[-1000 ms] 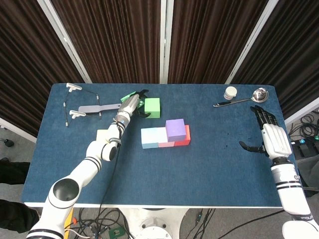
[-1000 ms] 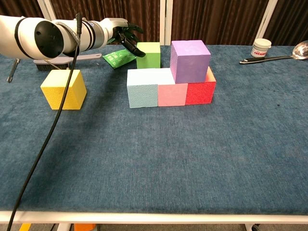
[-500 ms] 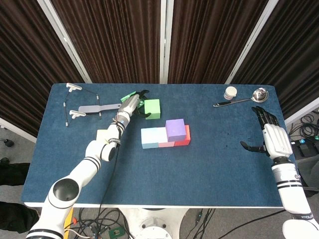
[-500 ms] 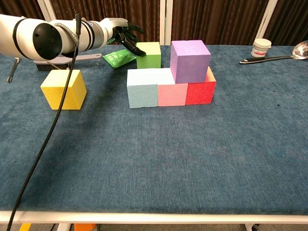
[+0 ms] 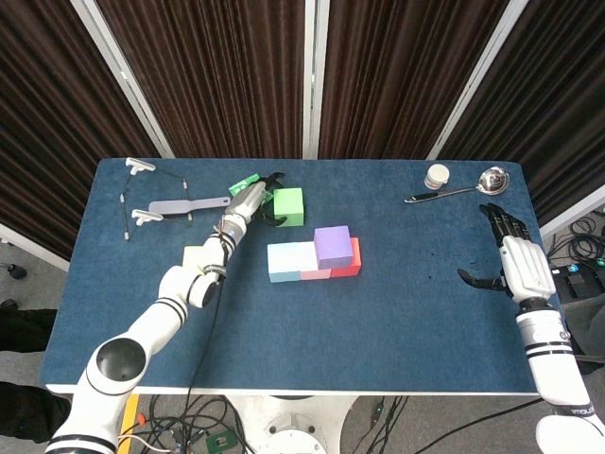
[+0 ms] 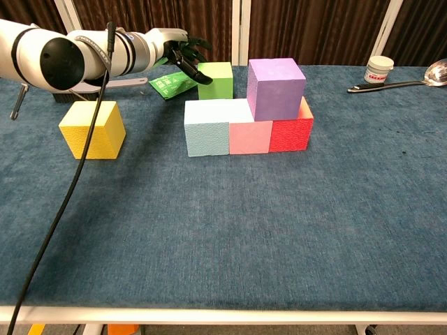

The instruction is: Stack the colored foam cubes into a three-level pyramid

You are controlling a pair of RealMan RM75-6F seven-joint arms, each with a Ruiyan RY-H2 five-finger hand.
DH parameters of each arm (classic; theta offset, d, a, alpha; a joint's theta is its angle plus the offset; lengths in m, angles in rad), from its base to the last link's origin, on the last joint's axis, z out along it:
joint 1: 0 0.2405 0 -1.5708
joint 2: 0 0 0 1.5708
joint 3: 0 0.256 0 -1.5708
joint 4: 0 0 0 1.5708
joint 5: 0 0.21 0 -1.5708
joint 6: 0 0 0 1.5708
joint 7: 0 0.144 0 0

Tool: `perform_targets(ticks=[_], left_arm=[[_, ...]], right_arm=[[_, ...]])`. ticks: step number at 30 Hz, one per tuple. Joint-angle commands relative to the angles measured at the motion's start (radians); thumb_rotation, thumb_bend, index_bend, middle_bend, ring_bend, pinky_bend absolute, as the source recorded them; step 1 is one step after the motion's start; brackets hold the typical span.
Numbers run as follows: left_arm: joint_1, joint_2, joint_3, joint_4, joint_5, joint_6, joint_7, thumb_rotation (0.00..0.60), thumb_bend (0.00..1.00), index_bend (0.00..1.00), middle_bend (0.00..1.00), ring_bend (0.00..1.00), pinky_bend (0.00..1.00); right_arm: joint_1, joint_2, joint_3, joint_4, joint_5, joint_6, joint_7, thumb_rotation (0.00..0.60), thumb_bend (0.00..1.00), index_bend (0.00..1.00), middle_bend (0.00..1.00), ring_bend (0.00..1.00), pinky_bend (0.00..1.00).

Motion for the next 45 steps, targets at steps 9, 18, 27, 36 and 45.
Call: perform_targets(ticks=[9, 18, 27, 36, 45], left_arm=[[-0.015, -0.041, 0.011, 0.064, 0.005, 0.004, -0.009, 0.6, 0.26, 0.09, 0.25, 0.0, 0.0], [-0.02, -0.051, 0.018, 0.084, 0.007, 0.016, -0.012, 0.6, 0.3, 0.13, 0.29, 0.0, 0.0], [-0.007, -0.026, 0.006, 0.053, -0.004, 0.039, -0.041, 0.6, 0.31, 0.14, 0.3, 0.02, 0.0], [0.067, 0.108, 0.007, -0.114, 0.002, 0.144, -0.022, 0.6, 0.31, 0.15, 0.31, 0.02, 0.0], [0.335, 0.51, 0.011, -0.781, -0.167, 0.312, 0.255, 0.6, 0.31, 0.15, 0.31, 0.03, 0.0]], right_arm=[[-0.01, 0.0, -0.002, 0.016, 0.001, -0.006, 0.024, 0.6, 0.1, 0.0, 0.0, 0.0, 0.0], [-0.016, -0.002, -0.003, 0.019, -0.002, -0.008, 0.034, 0.6, 0.1, 0.0, 0.01, 0.0, 0.0], [-0.021, 0.004, 0.0, 0.011, -0.007, -0.002, 0.038, 0.6, 0.1, 0.0, 0.01, 0.0, 0.0], [-0.036, 0.032, 0.011, -0.038, -0.035, 0.038, 0.035, 0.6, 0.1, 0.0, 0.01, 0.0, 0.0], [-0.067, 0.076, 0.026, -0.078, -0.087, 0.088, 0.071, 0.6, 0.1, 0.0, 0.01, 0.0, 0.0]])
